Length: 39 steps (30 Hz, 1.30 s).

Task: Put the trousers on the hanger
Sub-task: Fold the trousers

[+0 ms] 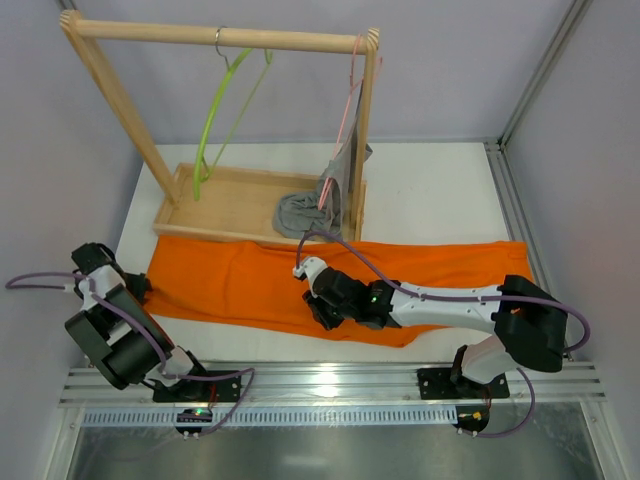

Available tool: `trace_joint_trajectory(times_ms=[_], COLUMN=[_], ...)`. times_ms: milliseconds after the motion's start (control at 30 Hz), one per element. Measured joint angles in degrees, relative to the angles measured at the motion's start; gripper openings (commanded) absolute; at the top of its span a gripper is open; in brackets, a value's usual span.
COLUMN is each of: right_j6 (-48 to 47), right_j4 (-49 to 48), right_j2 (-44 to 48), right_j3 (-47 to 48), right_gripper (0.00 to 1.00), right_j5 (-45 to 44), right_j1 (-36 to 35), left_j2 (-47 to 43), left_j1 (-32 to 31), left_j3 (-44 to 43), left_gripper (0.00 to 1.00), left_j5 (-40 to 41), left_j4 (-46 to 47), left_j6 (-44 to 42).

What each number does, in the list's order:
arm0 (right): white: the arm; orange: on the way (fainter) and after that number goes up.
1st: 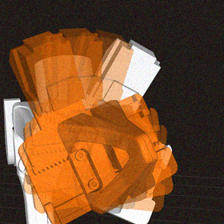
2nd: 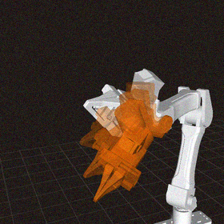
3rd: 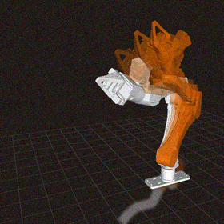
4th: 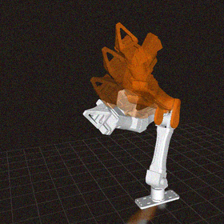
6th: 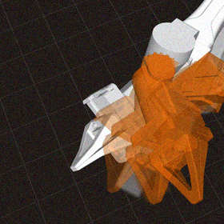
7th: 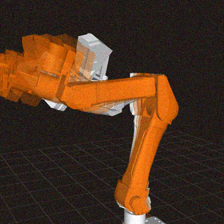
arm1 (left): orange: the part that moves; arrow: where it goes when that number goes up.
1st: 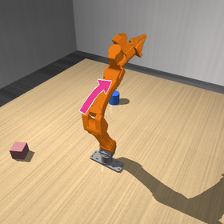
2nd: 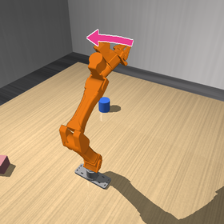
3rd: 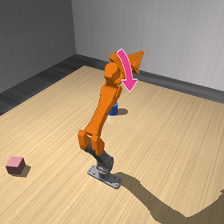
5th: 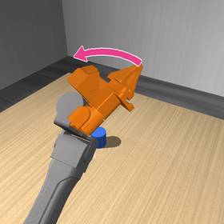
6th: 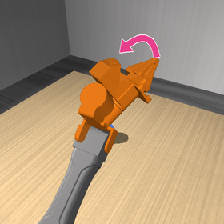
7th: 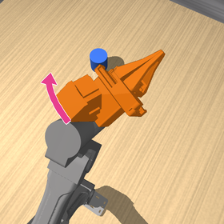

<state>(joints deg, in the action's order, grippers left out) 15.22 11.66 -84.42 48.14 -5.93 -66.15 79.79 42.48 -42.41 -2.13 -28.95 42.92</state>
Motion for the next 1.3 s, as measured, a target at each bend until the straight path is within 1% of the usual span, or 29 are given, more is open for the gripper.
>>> trace_joint_trajectory(times_ms=[133, 167, 233, 267, 300, 700, 767, 867, 1033, 1133, 1167, 1233, 1300], right_j6=[0.1, 0.1, 0.2, 0.1, 0.1, -1.6, -1.8, -2.0, -2.4, -2.4, -2.4, -2.4, -2.3], right_j4=[0.1, 0.2, 0.3, 0.5, 0.5, 0.8, 0.8, 0.8, 0.8, 0.7, 0.7, 0.7, 0.7], right_j2=[0.0, 0.0, 0.0, 0.0, 0.0, -2.8, -2.7, -2.4, -2.5, -3.5, -4.0, -5.0, -5.6], right_j3=[0.0, 0.0, 0.0, 0.0, 0.0, 0.1, 0.0, -0.3, -0.3, -0.3, -0.3, -0.3, -0.3], right_gripper=[0.3, 0.3, 0.3, 0.3, 0.3, 0.3, 0.31, 0.36, 0.36, 0.3, 0.23, 0.15, 0.04], right_j5=[-0.4, -0.6, -1.1, -1.4, -1.5, -1.2, -0.9, 0.1, 1.4, 1.2, 1.0, 0.5, -0.1], right_j1=[0.0, 0.0, 0.0, 0.0, 0.0, 0.0, 0.0, -0.1, -0.5, -0.5, -0.5, -0.5, -0.5], left_j2=[1.6, 2.0, 2.4, 2.5, 2.6, 2.3, 1.8, 0.9, 0.2, 0.0, -0.1, -0.7, -1.1], left_j1=[-0.1, -0.1, -0.1, -0.1, -0.1, -0.5, -0.5, -0.5, -0.5, -0.5, -0.5, -0.5, -0.5], left_j3=[0.0, 0.0, 0.0, 0.0, 0.0, 0.0, 0.0, 0.0, -0.1, -0.2, -0.2, -0.2, -0.3], left_gripper=[0.17, 0.13, 0.08, 0.01, 0.0, 0.0, 0.0, 0.0, 0.0, 0.0, 0.0, 0.0, 0.0], left_j5=[0.1, 0.1, 0.1, 0.1, 0.0, 0.4, 0.6, 0.6, 0.8, 1.4, 1.6, 2.2, 2.6], left_j4=[0.2, 0.4, 0.6, 0.7, 0.9, 0.7, 0.4, 0.2, 0.2, 0.0, -0.1, -0.2, -0.5], left_j6=[-0.3, -0.3, -0.3, -0.3, -0.3, -0.3, -0.3, -0.3, -0.3, -0.3, -0.3, -0.3, -0.3])
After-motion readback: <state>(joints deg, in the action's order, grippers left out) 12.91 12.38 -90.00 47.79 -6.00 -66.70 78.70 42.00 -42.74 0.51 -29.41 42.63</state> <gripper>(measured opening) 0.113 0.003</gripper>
